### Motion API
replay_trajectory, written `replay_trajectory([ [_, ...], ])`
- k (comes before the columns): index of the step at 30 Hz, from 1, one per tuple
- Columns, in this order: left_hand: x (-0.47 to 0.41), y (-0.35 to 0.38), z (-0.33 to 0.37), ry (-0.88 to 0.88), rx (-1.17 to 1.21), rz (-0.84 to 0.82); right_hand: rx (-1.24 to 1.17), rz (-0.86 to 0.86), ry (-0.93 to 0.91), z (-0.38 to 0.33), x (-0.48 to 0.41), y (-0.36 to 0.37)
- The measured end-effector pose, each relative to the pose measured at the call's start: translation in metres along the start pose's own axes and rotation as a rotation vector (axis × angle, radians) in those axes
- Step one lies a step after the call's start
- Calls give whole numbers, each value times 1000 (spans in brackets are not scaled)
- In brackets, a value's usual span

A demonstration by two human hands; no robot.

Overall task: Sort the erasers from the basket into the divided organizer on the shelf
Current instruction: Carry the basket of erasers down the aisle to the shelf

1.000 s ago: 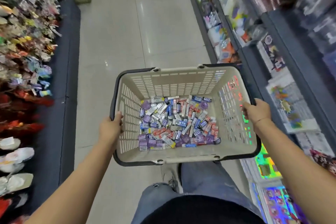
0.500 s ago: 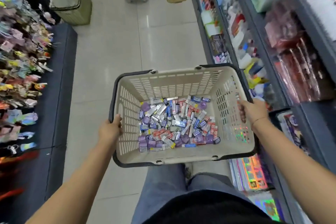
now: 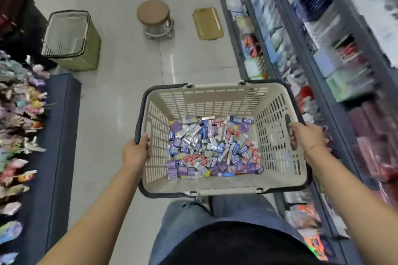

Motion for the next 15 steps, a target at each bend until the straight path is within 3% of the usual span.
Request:
replay_trajectory([
  [15, -327, 61, 295, 10, -61, 2, -70, -4, 51, -238, -244, 245],
])
Point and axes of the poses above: each hand's wrist, its own x-axis away from the middle knuckle, its own y-axis out of the palm, z = x × y, the point moved 6 cm from there along -x, towards the middle knuckle, and after that the axes turned 8 degrees about -x, right-handed, at the moved point
